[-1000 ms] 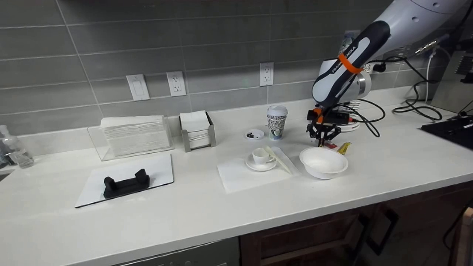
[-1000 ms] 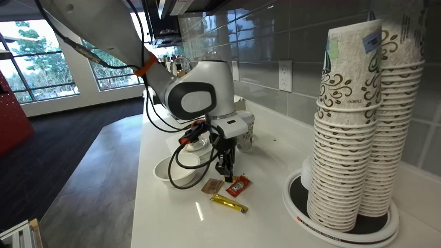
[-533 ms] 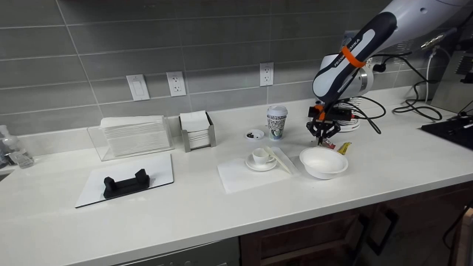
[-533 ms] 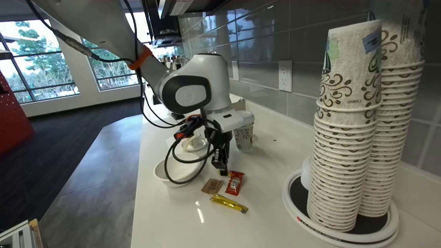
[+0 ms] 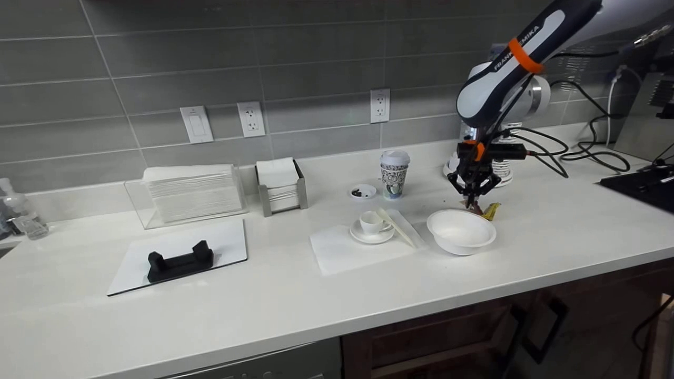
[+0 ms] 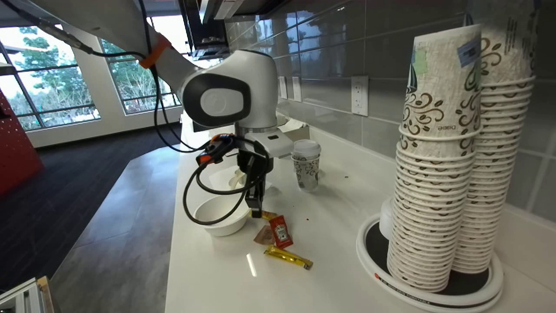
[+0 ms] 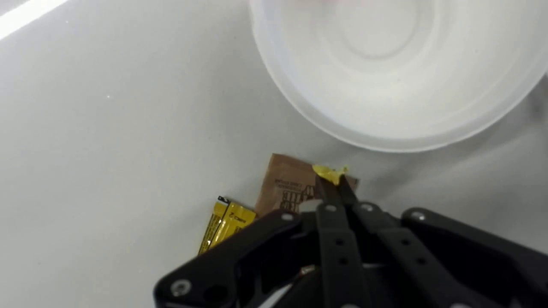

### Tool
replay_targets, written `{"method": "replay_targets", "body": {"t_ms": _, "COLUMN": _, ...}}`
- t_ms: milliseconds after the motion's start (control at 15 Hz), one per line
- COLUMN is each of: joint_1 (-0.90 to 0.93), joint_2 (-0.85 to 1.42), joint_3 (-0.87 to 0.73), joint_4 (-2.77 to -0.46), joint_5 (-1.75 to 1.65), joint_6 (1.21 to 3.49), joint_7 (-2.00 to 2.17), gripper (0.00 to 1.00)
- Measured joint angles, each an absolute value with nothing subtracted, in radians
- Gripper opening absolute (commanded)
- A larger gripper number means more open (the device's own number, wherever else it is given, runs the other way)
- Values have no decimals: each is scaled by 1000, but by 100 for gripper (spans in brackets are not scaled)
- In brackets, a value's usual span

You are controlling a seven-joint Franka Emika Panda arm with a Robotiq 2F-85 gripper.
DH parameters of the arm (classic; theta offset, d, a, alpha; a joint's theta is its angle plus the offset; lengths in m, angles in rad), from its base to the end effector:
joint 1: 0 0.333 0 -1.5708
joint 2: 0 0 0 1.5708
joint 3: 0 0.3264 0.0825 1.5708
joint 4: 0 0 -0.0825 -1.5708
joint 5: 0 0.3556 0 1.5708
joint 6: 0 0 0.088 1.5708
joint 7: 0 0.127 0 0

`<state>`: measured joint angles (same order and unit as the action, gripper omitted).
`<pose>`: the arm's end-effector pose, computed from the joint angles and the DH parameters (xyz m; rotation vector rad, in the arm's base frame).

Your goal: Pick up a yellow sauce package and place it in the bowl

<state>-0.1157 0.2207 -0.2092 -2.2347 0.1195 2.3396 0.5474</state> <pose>0.4885 -0.1608 0.2767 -2.7633 1.4346 0.1750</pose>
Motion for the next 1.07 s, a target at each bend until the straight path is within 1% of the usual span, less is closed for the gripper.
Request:
{"method": "replay_targets", "body": {"t_ms": 467, "joint_1": -116, "joint_2": 111, "joint_3": -193, "joint_4": -2302, "joint_5": 135, "joint_6": 2243, "joint_7": 305, "gripper": 0}}
{"method": "replay_targets", "body": {"t_ms": 1067, "joint_1": -110, "joint_2": 44, "joint_3": -124, "joint_4": -2379, "joint_5": 135, "joint_6": 2243, "joint_7": 14, "gripper": 0}}
